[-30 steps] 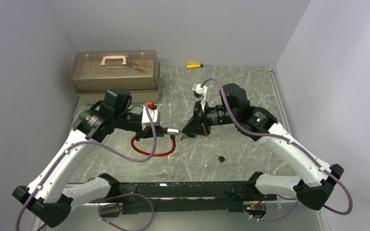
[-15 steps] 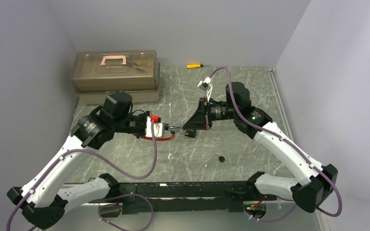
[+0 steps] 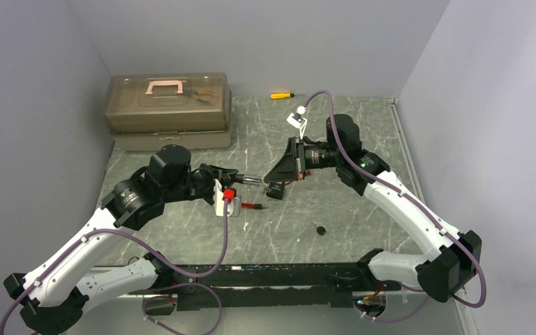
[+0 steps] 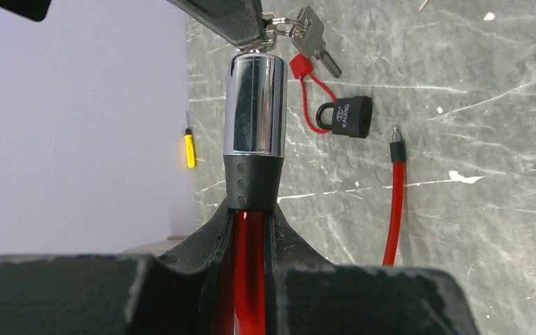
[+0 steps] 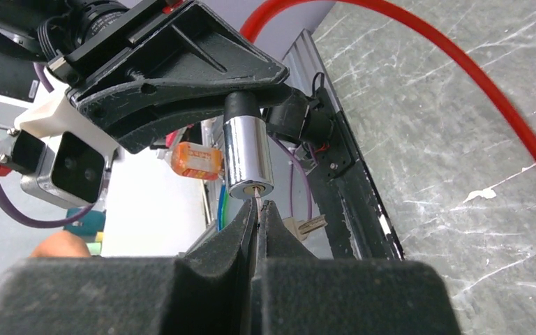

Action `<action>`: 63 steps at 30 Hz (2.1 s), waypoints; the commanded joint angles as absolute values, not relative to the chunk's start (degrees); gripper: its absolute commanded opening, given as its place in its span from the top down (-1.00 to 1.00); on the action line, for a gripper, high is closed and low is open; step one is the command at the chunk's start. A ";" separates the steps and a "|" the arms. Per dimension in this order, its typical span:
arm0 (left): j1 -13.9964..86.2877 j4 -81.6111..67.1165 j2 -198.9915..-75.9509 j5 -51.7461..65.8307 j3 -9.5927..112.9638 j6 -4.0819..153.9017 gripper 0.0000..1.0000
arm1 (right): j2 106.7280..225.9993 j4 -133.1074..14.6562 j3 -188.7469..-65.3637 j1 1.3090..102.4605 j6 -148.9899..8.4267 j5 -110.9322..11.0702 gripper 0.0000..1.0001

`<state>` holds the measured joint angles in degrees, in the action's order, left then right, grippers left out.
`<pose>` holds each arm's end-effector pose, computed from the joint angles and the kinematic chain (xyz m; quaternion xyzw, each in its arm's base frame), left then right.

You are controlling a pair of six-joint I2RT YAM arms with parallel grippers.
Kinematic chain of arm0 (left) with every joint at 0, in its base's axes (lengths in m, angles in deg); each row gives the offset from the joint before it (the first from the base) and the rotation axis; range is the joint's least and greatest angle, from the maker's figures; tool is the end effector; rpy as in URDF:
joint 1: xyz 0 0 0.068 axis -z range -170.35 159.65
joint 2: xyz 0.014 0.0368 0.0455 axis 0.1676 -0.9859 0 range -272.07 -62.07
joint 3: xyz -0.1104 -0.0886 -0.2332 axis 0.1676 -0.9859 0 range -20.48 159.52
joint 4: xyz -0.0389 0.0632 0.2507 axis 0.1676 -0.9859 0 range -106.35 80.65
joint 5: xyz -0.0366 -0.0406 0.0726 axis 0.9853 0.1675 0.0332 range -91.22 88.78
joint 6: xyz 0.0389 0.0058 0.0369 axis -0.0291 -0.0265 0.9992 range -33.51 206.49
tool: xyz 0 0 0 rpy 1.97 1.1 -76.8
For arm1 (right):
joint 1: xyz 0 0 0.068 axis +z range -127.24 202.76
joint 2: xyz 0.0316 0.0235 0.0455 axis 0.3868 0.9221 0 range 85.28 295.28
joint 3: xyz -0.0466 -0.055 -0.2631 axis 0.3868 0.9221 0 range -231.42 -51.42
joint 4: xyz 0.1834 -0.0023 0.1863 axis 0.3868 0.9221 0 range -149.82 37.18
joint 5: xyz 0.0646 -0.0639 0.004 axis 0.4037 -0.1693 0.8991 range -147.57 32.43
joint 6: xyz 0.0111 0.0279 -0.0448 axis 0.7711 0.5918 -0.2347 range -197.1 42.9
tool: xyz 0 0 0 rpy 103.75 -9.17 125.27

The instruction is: Unlock with the key

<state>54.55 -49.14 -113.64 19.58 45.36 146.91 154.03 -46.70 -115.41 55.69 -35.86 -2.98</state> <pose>0.1152 -0.1327 0.3926 0.7199 0.4280 -0.0804 0.5405 0.2054 0.1676 0.3699 -0.2172 0.7360 0.6112 0.1938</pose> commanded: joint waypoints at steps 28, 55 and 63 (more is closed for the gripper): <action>22.76 -60.80 -135.25 26.04 52.36 118.35 1.00 | 148.38 -31.97 -115.54 49.63 -51.63 -28.73 -0.66; 20.31 -52.22 -161.02 2.02 48.68 135.30 0.25 | 150.64 -25.11 -94.24 50.18 -44.85 -51.69 -0.67; 23.34 -60.11 -157.96 7.45 52.45 134.72 -0.46 | 151.06 -25.62 -87.28 55.40 -38.01 -58.78 -0.74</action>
